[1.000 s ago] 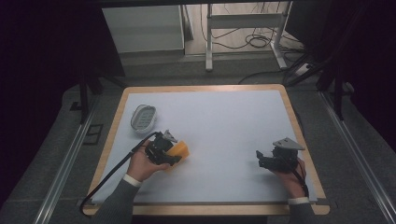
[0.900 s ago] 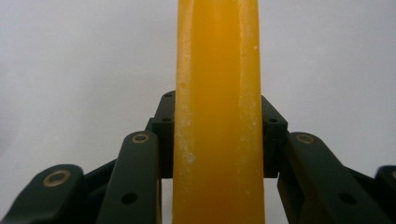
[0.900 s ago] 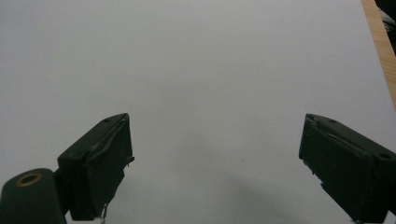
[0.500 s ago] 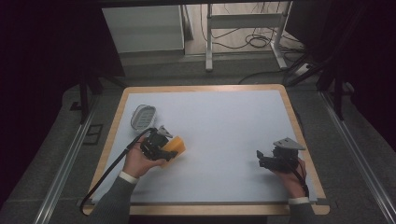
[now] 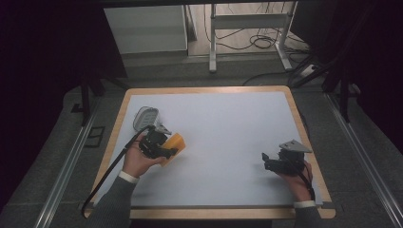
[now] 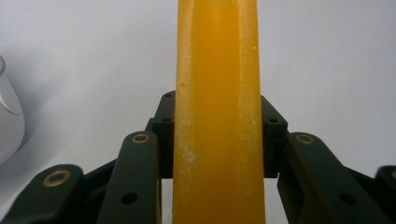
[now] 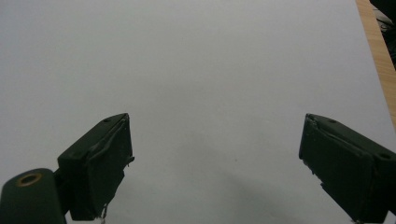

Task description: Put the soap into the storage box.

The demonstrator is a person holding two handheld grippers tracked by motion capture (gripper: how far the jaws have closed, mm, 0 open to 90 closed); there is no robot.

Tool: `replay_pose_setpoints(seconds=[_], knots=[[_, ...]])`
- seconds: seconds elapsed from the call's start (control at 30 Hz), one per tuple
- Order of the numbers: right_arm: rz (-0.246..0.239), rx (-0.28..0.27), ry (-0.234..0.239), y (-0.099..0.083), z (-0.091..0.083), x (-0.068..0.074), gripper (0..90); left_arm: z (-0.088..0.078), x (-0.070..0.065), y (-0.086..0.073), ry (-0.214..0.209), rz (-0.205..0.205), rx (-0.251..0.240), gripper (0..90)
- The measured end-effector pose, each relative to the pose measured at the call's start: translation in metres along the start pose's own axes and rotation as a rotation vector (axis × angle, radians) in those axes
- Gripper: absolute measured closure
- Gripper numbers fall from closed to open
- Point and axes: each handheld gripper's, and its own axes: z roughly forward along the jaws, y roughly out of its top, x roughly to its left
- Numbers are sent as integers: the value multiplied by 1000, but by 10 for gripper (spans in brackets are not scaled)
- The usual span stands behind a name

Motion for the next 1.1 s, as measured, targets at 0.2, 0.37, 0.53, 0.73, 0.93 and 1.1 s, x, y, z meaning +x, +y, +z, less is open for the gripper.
replay_pose_setpoints(seconds=[0.2,0.37,0.53,0.73,0.93,1.1], knots=[[2,-2,-1,0,-1,-1,94,-1,8,2,7,-18,-5,609],[2,-5,-6,0,-1,-1,94,0,15,2,21,-28,1,609],[3,-2,-6,0,-1,-2,94,1,20,3,15,-37,4,609],[7,-2,-10,0,-1,-2,95,-2,27,4,26,-49,-1,609],[2,2,-10,0,0,-2,94,-8,31,9,49,-48,-9,609],[3,-2,-11,0,0,-2,95,-11,32,12,59,-47,-15,609]])
